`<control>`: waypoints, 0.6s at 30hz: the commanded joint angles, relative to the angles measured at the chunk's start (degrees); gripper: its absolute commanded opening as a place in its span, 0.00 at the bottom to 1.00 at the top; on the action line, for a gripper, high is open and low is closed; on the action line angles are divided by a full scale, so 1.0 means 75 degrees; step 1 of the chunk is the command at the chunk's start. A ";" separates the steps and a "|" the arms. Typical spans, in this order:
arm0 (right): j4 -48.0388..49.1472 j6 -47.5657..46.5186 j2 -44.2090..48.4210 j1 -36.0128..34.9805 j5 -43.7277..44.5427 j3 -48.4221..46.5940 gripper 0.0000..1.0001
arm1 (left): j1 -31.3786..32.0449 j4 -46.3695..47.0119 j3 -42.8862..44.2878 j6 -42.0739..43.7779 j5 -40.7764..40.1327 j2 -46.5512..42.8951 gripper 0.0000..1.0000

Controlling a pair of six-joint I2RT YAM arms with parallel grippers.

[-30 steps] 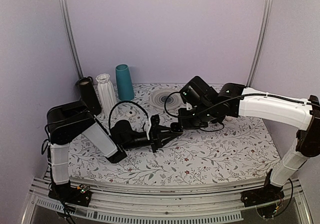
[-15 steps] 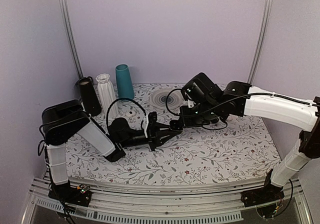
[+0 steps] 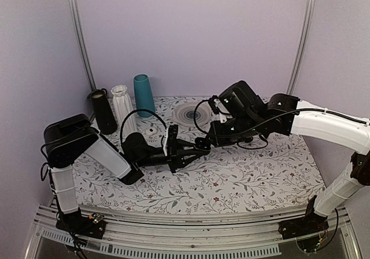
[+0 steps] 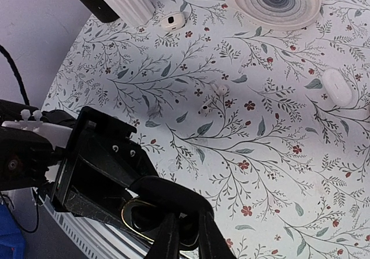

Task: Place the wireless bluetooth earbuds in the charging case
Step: Adjust the right earbud in the right side groove of the charging case.

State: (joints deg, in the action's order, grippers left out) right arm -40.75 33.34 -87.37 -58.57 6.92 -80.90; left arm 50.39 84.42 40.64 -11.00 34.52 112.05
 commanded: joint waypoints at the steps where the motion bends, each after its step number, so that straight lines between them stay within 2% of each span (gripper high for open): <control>1: 0.0142 -0.0435 0.0274 -0.0013 -0.0147 0.0228 0.13 | -0.0137 0.1387 0.0112 -0.0552 0.0660 -0.0327 0.00; 8: 0.0295 -0.0690 0.0400 -0.0013 -0.0331 0.0276 0.13 | -0.0269 0.1695 0.0118 -0.1083 0.0931 -0.0295 0.00; 14: 0.0042 -0.0452 0.0355 -0.0016 -0.0238 0.0010 0.15 | -0.0315 0.1651 0.0083 -0.1083 0.0903 -0.0292 0.00; 18: -0.0379 -0.0053 0.0107 -0.0018 -0.0106 -0.0359 0.24 | -0.0320 0.1507 0.0054 -0.0962 0.0731 -0.0320 0.00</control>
State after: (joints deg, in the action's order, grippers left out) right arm -40.75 30.28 -86.21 -58.54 5.28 -80.27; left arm 48.62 84.53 40.66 -18.55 40.47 111.96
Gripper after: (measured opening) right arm 0.193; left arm 0.226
